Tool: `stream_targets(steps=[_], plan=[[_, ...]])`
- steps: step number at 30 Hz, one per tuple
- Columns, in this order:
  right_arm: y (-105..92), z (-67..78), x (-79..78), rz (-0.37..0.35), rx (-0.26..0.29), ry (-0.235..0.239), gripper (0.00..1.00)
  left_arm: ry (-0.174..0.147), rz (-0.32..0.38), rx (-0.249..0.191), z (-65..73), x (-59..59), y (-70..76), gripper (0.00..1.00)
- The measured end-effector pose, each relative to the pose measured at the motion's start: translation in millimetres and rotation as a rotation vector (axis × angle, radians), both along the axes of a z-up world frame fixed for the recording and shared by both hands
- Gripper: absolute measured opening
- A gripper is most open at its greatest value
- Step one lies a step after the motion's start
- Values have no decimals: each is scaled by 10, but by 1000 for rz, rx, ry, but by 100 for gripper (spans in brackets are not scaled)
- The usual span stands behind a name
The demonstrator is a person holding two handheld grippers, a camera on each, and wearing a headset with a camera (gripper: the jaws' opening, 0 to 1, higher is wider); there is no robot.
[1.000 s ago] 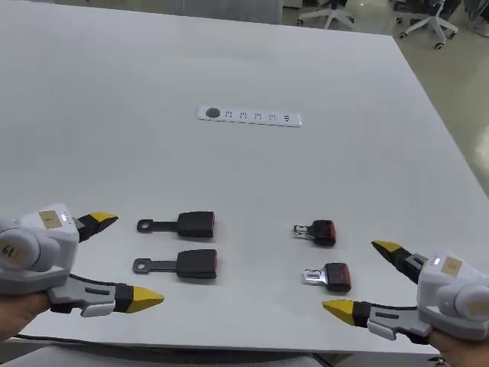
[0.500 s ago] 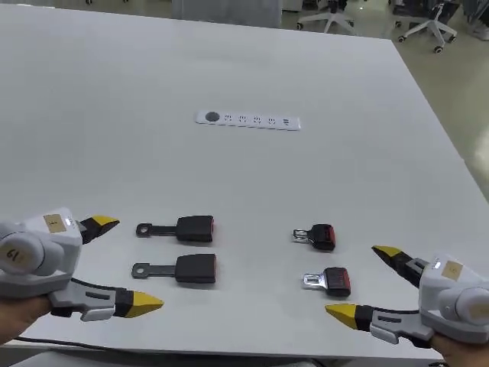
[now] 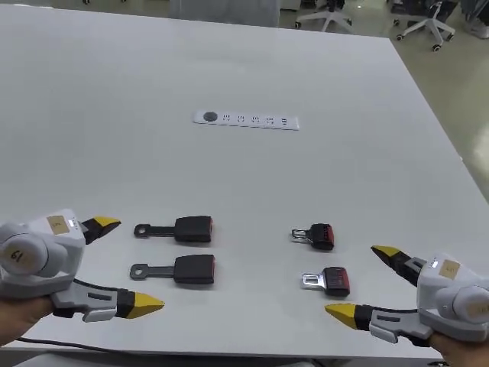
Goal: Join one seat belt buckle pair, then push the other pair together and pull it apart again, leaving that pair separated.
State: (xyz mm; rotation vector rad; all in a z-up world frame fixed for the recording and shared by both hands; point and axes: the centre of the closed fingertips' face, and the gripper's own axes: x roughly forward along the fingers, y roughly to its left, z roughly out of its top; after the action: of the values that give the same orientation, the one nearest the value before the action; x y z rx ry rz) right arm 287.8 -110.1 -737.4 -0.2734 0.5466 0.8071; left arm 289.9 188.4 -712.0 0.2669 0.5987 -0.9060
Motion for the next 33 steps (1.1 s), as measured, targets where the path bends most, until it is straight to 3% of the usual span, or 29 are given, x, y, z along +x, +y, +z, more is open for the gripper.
stream_targets(steps=[22, 33], plan=[[-144, -115, -13, 22, -45, 25, 83, 6, -34, 9, -56, 55, -134, 96], [-178, -268, -20, 72, -79, 74, 79, 32, -63, 31, -196, 84, -222, 95]])
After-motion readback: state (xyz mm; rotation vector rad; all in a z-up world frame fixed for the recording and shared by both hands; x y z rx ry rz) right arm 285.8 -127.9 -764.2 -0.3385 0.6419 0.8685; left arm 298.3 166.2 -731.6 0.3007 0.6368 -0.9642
